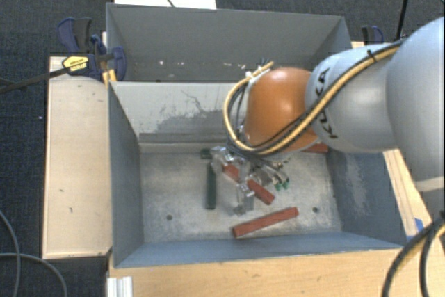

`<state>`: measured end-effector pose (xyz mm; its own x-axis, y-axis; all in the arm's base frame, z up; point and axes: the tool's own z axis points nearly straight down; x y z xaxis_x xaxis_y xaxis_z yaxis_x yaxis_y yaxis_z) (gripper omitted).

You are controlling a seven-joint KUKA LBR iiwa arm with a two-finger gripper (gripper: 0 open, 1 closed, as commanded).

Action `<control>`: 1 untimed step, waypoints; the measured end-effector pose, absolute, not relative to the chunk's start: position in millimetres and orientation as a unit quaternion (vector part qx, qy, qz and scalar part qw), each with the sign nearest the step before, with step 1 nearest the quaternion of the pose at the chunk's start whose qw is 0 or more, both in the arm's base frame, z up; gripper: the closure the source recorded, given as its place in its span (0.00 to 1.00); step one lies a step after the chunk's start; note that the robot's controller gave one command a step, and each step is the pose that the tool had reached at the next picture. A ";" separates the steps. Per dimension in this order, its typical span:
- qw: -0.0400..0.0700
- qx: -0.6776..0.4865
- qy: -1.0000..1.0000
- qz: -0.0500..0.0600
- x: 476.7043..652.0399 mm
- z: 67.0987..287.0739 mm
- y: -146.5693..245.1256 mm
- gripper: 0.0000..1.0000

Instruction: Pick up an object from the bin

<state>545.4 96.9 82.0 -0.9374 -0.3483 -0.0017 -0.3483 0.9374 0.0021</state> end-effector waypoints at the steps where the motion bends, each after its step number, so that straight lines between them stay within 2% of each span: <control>1: 0.002 -0.223 0.975 0.000 567.0 94.1 83.9 0.00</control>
Offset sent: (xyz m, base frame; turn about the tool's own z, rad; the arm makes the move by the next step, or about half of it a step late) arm 0.0422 0.0563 -0.0120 -0.2084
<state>567.0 83.9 94.1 -0.9008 -0.4343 -0.0033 -0.4343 0.9008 -0.0011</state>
